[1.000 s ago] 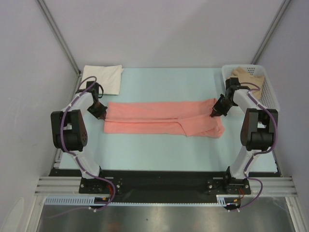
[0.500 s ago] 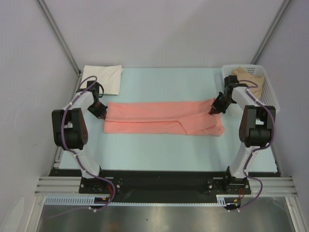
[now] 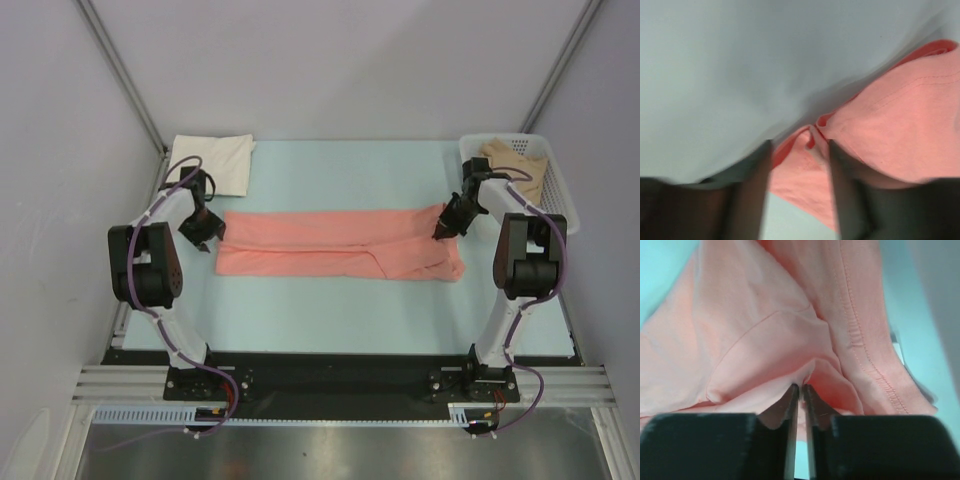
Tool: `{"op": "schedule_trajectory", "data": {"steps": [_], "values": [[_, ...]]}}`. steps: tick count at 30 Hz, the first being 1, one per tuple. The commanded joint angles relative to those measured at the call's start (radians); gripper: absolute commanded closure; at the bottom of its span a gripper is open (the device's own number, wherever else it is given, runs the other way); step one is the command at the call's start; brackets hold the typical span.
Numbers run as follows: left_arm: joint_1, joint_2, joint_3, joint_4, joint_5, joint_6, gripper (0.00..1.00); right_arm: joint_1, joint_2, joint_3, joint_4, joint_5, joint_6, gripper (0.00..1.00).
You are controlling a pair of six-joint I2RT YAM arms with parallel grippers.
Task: Fold and stack the t-shirts
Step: Fold the tshirt
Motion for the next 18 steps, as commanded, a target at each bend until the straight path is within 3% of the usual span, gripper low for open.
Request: {"op": "schedule_trajectory", "data": {"steps": [1,2,3,4,6,7,10,13,16,18], "values": [[-0.002,-0.022,0.050,0.009,-0.078,0.025,0.35,-0.004,0.033,0.074,-0.024,0.026,-0.043,0.82],[-0.002,-0.043,0.063,-0.011,-0.099,0.035,0.28,-0.001,0.033,0.109,-0.041,0.044,-0.062,0.75],[-0.002,-0.056,0.073,-0.027,-0.124,0.042,0.20,0.003,0.033,0.132,-0.062,0.070,-0.078,0.57],[-0.004,-0.076,0.076,-0.031,-0.158,0.055,0.14,0.008,0.024,0.150,-0.099,0.133,-0.092,0.50],[-0.015,-0.147,0.062,-0.030,-0.187,0.091,0.09,0.039,-0.025,0.184,-0.118,0.188,-0.137,0.31],[-0.022,-0.171,0.054,-0.027,-0.199,0.102,0.07,0.071,-0.042,0.189,-0.130,0.243,-0.147,0.27],[-0.057,-0.264,-0.007,0.008,-0.187,0.136,0.09,0.149,-0.093,0.212,-0.138,0.241,-0.171,0.22],[-0.130,-0.349,-0.091,0.096,-0.086,0.176,0.24,0.267,-0.119,0.207,-0.106,0.171,-0.161,0.21],[-0.205,-0.373,-0.163,0.202,0.072,0.220,0.39,0.391,-0.110,0.183,-0.054,0.074,-0.098,0.25],[-0.260,-0.373,-0.217,0.310,0.191,0.228,0.43,0.463,-0.099,0.151,-0.003,0.043,-0.051,0.32]]}}
